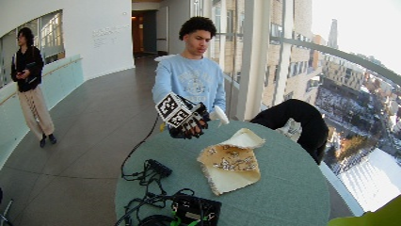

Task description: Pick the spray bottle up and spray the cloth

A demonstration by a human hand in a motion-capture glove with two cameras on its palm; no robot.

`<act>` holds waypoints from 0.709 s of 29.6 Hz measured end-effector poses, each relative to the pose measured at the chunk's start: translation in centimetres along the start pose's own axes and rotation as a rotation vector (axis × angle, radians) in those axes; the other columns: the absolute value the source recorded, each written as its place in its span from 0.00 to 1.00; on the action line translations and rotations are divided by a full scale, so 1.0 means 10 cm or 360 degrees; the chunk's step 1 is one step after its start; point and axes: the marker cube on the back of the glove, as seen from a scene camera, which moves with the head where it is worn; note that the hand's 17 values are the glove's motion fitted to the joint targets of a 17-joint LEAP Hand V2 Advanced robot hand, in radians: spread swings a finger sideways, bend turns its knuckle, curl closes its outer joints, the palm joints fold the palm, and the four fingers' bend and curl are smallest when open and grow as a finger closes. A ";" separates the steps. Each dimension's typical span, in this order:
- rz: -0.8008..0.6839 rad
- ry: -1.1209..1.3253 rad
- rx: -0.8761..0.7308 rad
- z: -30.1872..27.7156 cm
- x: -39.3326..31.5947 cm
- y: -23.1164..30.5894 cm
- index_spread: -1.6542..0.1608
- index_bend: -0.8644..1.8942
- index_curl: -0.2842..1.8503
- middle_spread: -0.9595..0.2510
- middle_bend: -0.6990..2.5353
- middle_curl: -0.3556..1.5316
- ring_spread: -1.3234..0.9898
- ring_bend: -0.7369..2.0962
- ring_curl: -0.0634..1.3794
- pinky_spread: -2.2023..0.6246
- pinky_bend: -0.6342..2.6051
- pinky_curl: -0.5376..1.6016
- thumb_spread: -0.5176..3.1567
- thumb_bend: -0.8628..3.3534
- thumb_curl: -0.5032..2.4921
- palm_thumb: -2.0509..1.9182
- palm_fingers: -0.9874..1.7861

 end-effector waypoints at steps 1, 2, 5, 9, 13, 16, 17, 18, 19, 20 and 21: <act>-0.0002 0.0002 -0.0004 0.00 0.00 0.00 0.78 0.36 0.30 0.74 0.26 0.36 0.57 0.47 0.32 0.87 0.29 0.43 0.36 0.20 0.37 0.74 0.70; -0.0004 0.0004 -0.0008 0.01 -0.01 -0.01 0.78 0.36 0.30 0.74 0.26 0.36 0.57 0.47 0.32 0.87 0.30 0.43 0.36 0.20 0.37 0.74 0.70; -0.0003 0.0008 -0.0019 0.02 -0.02 -0.01 0.78 0.36 0.30 0.74 0.26 0.35 0.58 0.47 0.32 0.87 0.30 0.43 0.36 0.20 0.37 0.74 0.70; 0.0001 0.0010 -0.0023 0.04 -0.03 -0.02 0.78 0.36 0.30 0.74 0.26 0.35 0.58 0.48 0.32 0.87 0.30 0.43 0.36 0.20 0.37 0.74 0.70; 0.0002 0.0016 -0.0024 0.06 -0.04 -0.02 0.78 0.36 0.30 0.74 0.26 0.35 0.58 0.48 0.32 0.87 0.30 0.43 0.36 0.20 0.37 0.74 0.70; 0.0000 0.0014 -0.0027 0.07 -0.05 -0.02 0.78 0.36 0.30 0.74 0.26 0.35 0.58 0.48 0.32 0.87 0.30 0.43 0.36 0.20 0.38 0.74 0.70; -0.0001 0.0013 -0.0027 0.07 -0.06 -0.02 0.78 0.36 0.30 0.74 0.26 0.35 0.58 0.48 0.32 0.87 0.30 0.43 0.36 0.20 0.38 0.74 0.70; -0.0002 0.0014 -0.0026 0.07 -0.06 -0.02 0.78 0.36 0.30 0.74 0.26 0.35 0.58 0.48 0.32 0.87 0.30 0.43 0.36 0.20 0.38 0.74 0.70; -0.0003 0.0018 -0.0022 0.07 -0.07 -0.02 0.78 0.36 0.30 0.74 0.26 0.35 0.58 0.48 0.32 0.87 0.30 0.43 0.36 0.20 0.38 0.74 0.70; -0.0006 0.0025 -0.0017 0.07 -0.07 -0.02 0.78 0.36 0.30 0.74 0.26 0.35 0.58 0.48 0.32 0.87 0.30 0.43 0.36 0.20 0.38 0.74 0.70; -0.0011 0.0031 -0.0011 0.08 -0.07 -0.02 0.78 0.36 0.30 0.74 0.26 0.35 0.58 0.48 0.32 0.87 0.30 0.43 0.36 0.20 0.38 0.74 0.70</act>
